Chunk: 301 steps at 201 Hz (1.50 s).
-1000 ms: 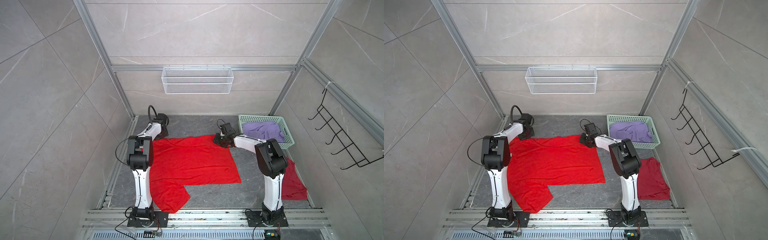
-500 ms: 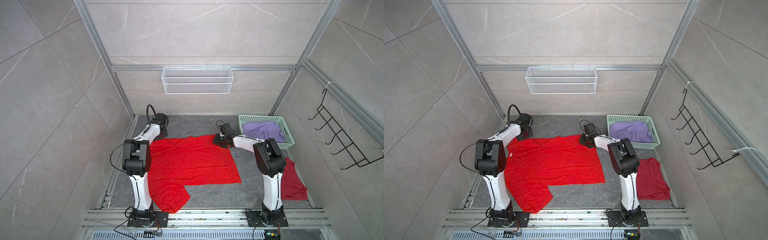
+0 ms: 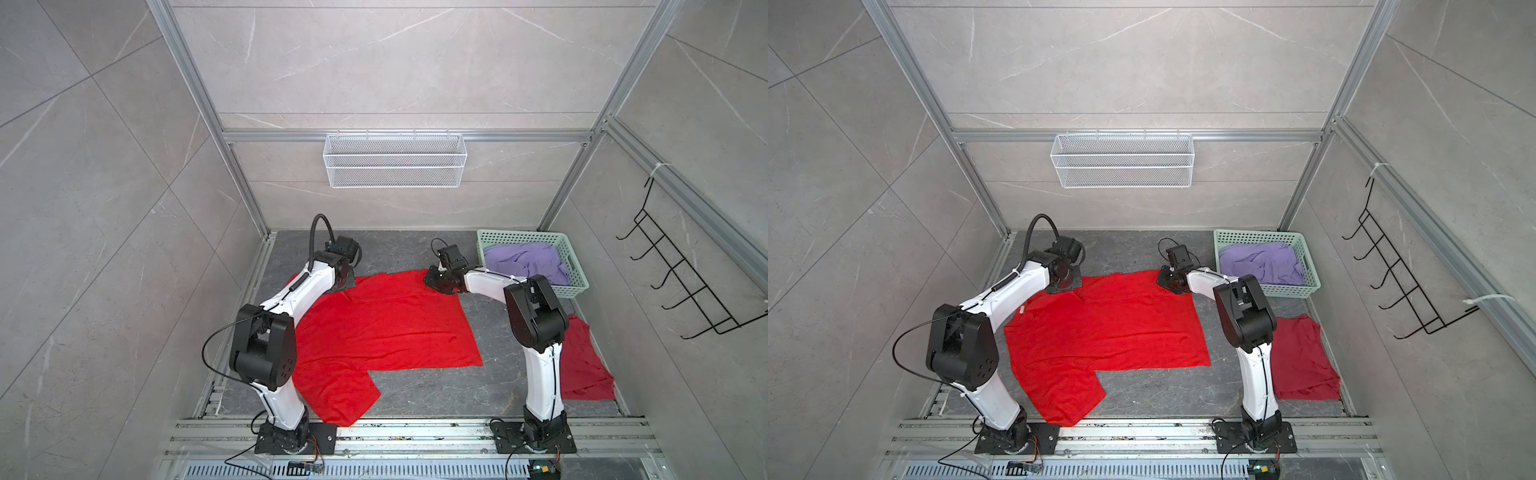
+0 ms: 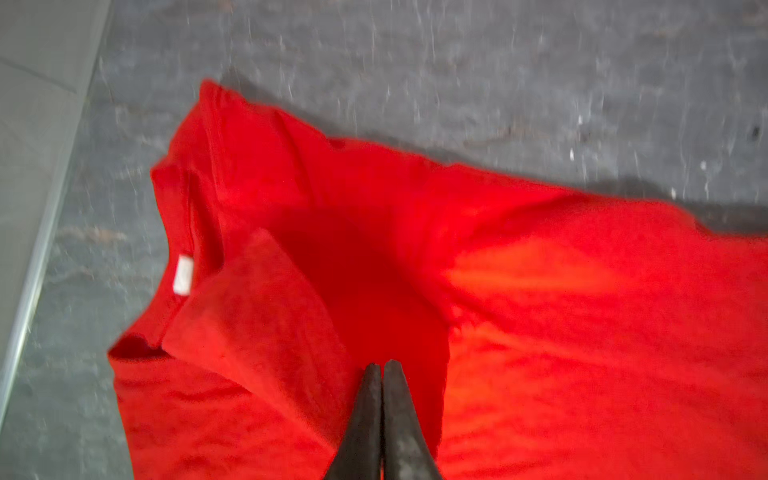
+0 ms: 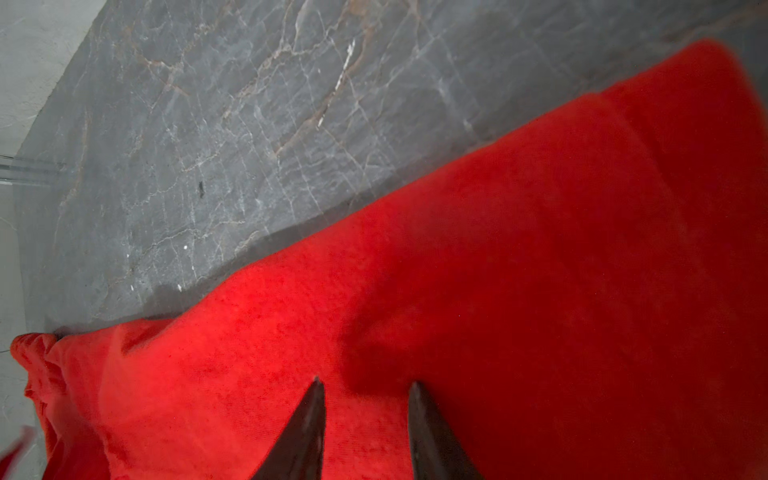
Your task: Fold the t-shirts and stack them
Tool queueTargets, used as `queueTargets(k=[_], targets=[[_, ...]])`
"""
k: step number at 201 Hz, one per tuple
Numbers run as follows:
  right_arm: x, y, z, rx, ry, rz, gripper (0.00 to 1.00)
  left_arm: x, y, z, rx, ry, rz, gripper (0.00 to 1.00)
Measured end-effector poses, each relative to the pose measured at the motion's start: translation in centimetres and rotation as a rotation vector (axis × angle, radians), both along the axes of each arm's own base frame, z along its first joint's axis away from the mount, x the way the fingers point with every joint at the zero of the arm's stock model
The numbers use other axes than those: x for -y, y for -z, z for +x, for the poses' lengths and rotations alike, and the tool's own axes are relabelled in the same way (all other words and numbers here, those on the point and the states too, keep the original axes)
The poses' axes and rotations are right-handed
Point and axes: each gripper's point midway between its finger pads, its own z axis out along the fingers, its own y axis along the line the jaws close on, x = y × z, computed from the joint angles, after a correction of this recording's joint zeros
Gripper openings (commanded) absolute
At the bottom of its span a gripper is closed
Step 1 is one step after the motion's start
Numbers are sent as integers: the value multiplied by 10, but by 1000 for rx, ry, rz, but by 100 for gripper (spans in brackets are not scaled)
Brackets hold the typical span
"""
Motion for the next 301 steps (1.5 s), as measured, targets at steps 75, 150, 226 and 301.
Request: queueTargets(k=[75, 150, 226, 301], targets=[[-2, 1, 5, 8, -7, -2, 36, -5, -55, -42, 103, 7, -29, 46], [-2, 1, 5, 8, -8, -3, 36, -85, 12, 3, -1, -208, -65, 42], [2, 1, 2, 1, -9, -30, 36, -80, 78, 31, -131, -224, -103, 33], [6, 1, 0, -8, 0, -50, 36, -82, 93, 28, -158, -258, -106, 24]])
